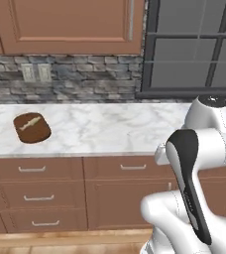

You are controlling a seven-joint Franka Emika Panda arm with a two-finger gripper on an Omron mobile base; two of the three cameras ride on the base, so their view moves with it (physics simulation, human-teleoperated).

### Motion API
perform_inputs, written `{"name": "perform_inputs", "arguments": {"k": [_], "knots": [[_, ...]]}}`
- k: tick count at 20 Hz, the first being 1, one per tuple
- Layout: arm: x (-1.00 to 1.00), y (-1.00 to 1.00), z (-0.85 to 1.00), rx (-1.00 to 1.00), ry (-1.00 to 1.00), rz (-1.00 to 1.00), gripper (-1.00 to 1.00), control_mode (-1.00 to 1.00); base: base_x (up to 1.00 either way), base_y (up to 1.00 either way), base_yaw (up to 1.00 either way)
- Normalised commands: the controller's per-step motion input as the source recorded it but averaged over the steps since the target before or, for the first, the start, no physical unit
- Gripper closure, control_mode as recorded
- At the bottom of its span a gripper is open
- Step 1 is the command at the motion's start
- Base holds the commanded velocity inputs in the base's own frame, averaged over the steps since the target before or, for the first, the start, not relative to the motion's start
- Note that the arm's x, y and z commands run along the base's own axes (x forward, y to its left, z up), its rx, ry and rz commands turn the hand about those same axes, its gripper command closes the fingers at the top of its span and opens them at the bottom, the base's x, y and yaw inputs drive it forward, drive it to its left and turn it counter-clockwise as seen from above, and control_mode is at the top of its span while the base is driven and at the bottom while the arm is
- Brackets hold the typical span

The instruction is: Retrieve a lemon from the fridge and place it on the cutting board with the fish.

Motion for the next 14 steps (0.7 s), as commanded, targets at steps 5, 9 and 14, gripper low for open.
{"name": "perform_inputs", "arguments": {"k": [5,9,14], "knots": [[0.0,0.0,0.0,0.0,0.0,0.0,1.0,1.0,0.35,1.0,-0.16],[0.0,0.0,0.0,0.0,0.0,0.0,1.0,1.0,0.41,1.0,-0.16],[0.0,0.0,0.0,0.0,0.0,0.0,1.0,1.0,0.37,1.0,-0.15]]}}
